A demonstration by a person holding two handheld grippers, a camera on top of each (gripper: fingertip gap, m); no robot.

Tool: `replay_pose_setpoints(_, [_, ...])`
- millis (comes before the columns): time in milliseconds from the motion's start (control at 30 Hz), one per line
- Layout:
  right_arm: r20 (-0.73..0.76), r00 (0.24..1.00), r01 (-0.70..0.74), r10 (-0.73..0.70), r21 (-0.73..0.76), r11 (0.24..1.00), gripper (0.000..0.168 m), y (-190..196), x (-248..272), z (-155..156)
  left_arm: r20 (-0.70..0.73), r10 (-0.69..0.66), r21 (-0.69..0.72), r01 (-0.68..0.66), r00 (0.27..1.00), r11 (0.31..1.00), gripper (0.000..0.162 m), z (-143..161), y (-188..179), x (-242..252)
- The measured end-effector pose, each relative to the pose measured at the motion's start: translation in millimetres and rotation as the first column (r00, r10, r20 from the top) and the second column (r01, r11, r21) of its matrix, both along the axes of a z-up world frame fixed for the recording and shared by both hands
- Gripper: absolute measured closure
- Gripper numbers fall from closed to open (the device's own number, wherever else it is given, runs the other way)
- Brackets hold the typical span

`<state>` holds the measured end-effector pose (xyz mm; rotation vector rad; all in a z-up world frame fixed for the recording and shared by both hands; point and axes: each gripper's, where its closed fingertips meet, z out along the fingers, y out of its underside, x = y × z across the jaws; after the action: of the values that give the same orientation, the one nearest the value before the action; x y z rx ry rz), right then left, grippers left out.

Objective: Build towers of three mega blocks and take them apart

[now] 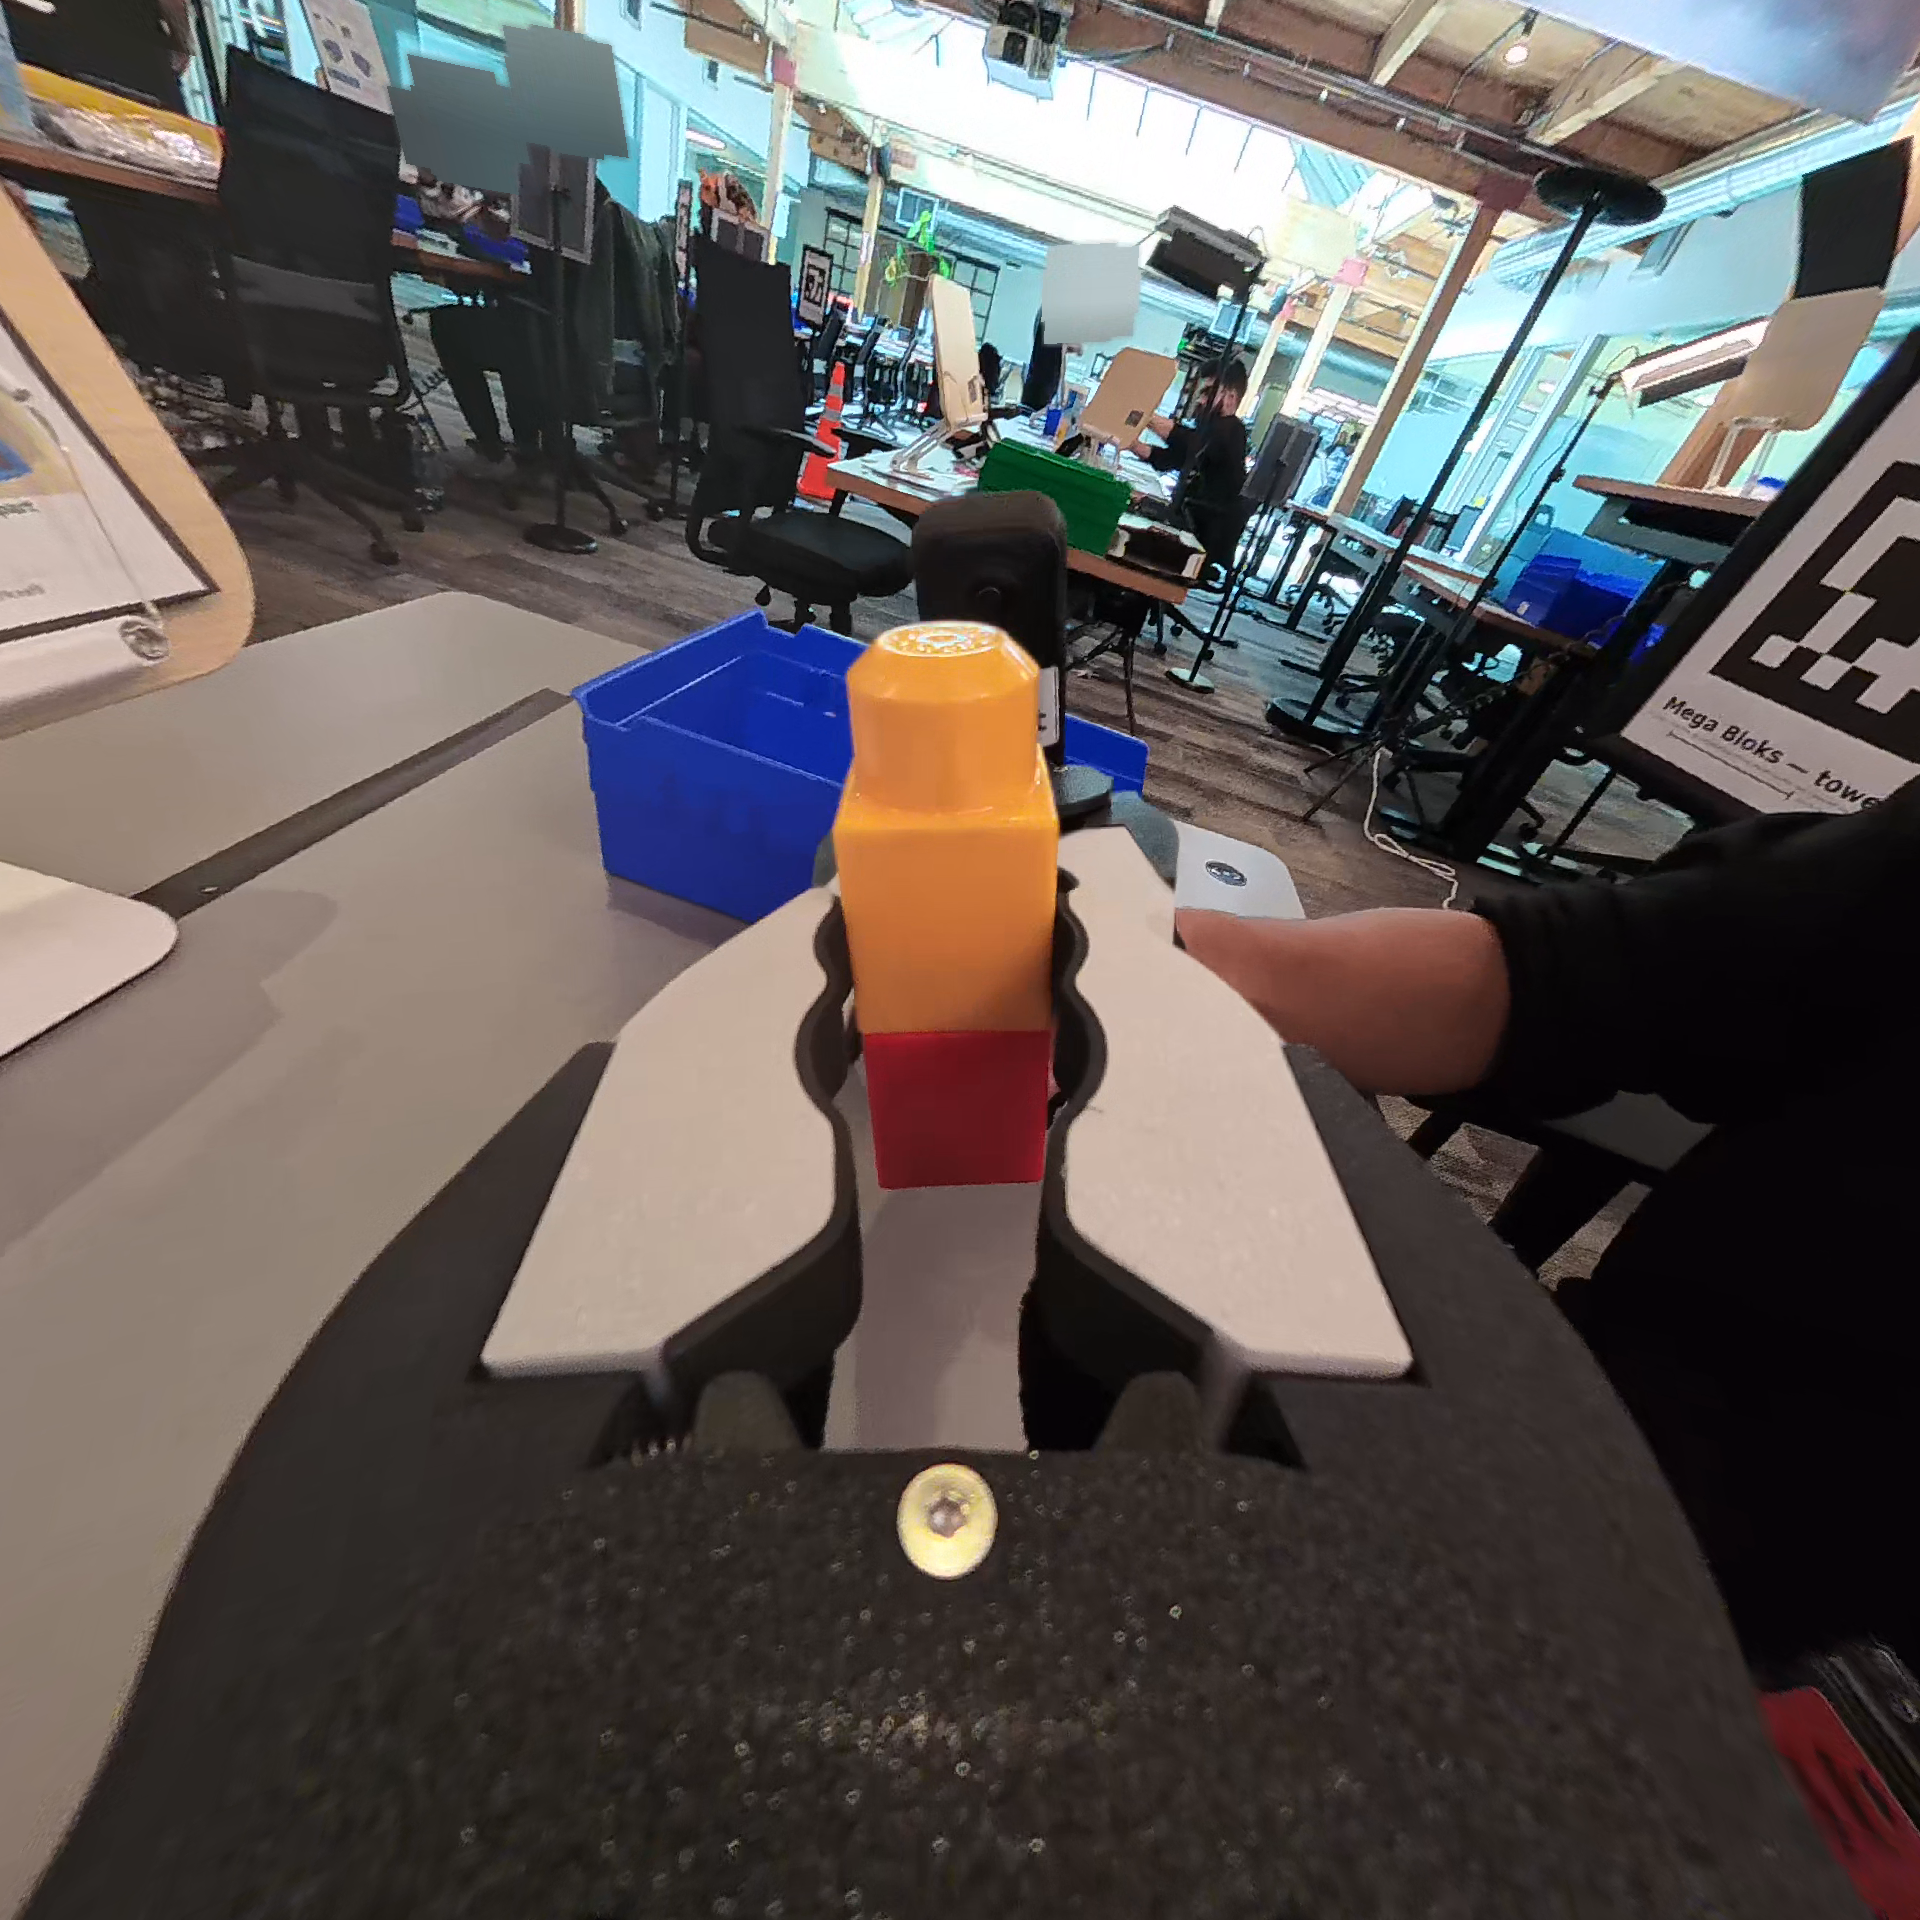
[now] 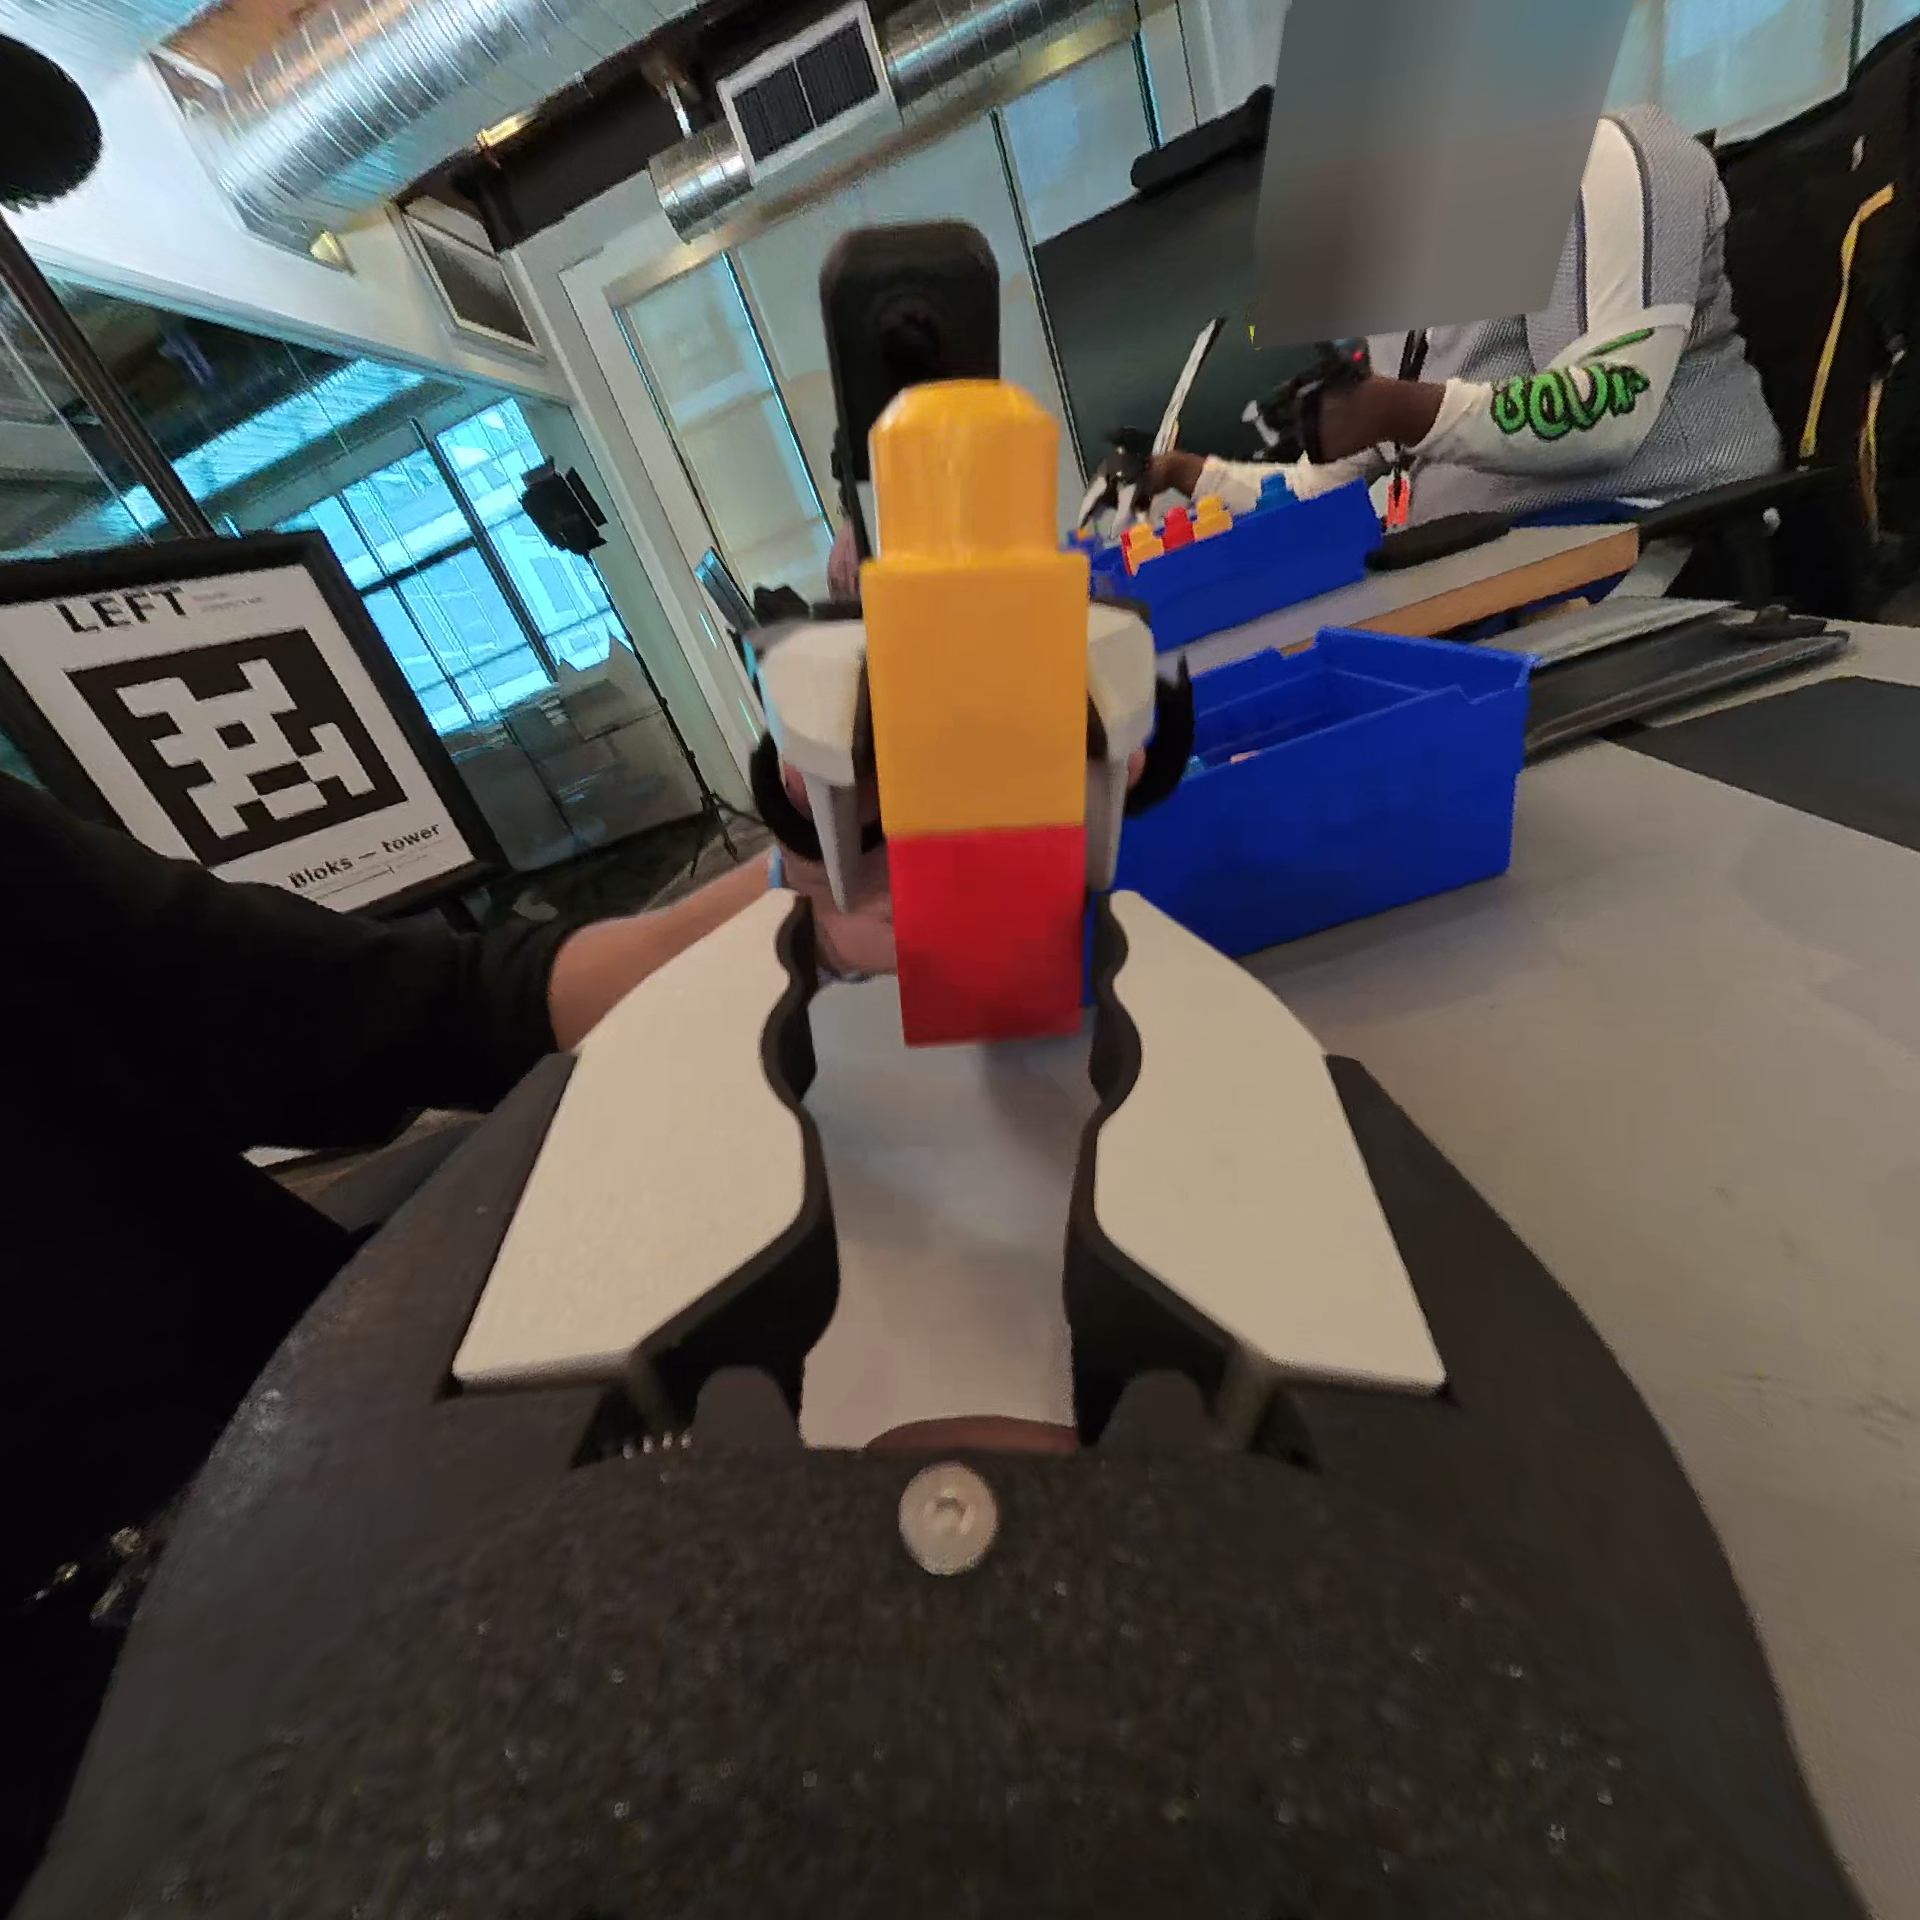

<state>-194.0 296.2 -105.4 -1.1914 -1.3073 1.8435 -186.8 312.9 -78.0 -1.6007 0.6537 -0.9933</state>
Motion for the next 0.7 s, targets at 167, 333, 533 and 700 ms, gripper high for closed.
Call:
replay_pose_setpoints(167, [-0.041, 0.999, 0.001, -0.002, -0.034, 0.999, 0.128, 5, 5, 9, 0.020, -0.056, 0.000, 0.056, 0.998, 0.998, 0.126, -8, 1, 17])
replay_pose_setpoints(333, [-0.062, 0.998, -0.005, 0.001, -0.063, 0.998, 0.127, 11, 12, 12, 0.020, -0.064, 0.000, 0.064, 0.998, 0.998, 0.126, -7, 2, 17])
replay_pose_setpoints(533, [-0.064, 0.998, -0.027, 0.023, -0.076, 0.997, 0.128, 6, 9, 12, 0.031, -0.085, -0.002, 0.085, 0.996, 0.996, 0.126, -9, -2, 15])
replay_pose_setpoints(700, [-0.059, 0.998, -0.025, 0.020, -0.079, 0.997, 0.122, 4, 7, 12, 0.038, -0.086, -0.007, 0.087, 0.996, 0.996, 0.126, -12, -5, 8])
